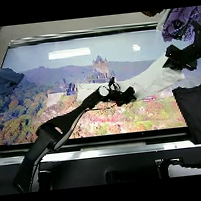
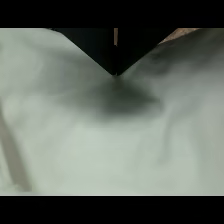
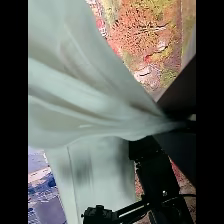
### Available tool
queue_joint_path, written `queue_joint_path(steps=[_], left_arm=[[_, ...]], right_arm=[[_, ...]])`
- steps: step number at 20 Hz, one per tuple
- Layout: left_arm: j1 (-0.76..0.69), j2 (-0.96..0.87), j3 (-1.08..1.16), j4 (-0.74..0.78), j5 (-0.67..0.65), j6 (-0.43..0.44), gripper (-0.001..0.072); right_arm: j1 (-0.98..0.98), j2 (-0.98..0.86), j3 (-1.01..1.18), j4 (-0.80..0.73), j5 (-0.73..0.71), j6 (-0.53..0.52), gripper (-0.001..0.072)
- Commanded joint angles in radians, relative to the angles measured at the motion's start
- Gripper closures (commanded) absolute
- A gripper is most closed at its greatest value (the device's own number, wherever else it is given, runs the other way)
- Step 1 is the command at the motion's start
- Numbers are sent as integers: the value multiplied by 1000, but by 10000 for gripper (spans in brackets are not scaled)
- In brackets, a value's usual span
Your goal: Fold the clothes and pants, and hang the long-sleeved shirts on hangers.
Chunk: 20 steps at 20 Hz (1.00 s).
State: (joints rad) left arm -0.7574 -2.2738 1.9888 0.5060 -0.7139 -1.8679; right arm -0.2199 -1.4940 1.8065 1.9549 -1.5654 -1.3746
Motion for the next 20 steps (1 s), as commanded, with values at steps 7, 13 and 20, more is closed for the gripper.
queue_joint_path(steps=[7, 13, 20], left_arm=[[183, 144, 39, 317, -258, -39, 695], [498, 451, 39, 826, -648, -60, 692], [785, 614, 39, 830, -737, -39, 691]], right_arm=[[12, 1, 6, 27, 76, 64, 680], [246, -6, 6, 21, 170, 200, 680], [552, -129, 6, -3, 343, 349, 681]])
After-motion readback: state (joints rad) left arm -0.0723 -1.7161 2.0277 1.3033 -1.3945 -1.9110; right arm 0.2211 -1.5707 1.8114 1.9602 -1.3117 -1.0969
